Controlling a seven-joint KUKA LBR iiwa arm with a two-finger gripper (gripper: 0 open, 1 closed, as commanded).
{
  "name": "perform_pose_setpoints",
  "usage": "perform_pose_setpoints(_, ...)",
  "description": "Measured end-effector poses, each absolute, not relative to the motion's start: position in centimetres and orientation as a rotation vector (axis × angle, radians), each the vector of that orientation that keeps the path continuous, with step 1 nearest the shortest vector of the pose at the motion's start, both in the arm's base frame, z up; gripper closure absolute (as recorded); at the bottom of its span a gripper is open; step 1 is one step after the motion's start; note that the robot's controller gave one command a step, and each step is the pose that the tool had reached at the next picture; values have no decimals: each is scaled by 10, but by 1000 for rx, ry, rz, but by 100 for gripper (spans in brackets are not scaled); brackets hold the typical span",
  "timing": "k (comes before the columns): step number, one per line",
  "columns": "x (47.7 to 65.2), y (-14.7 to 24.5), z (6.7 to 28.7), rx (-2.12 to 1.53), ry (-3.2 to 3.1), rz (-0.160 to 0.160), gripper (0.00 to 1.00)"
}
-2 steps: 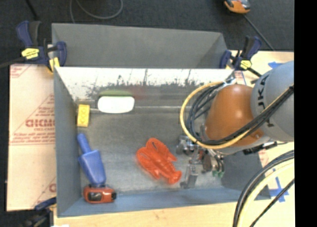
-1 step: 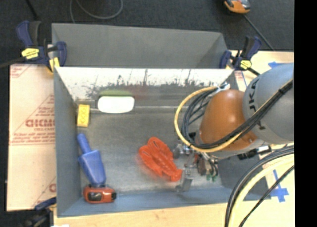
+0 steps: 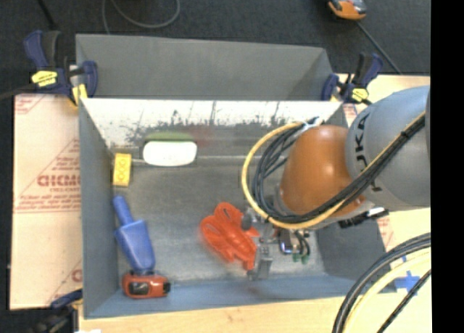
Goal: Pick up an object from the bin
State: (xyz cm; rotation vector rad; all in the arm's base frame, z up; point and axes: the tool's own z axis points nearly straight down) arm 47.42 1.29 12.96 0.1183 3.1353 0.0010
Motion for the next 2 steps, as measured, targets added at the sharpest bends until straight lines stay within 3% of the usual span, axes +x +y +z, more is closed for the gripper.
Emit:
perform_pose_setpoints(1, 479, 8, 69, 269, 3124, 3, 0)
perform_pose_setpoints(2, 473, 39, 72, 176, 3130, -1, 100)
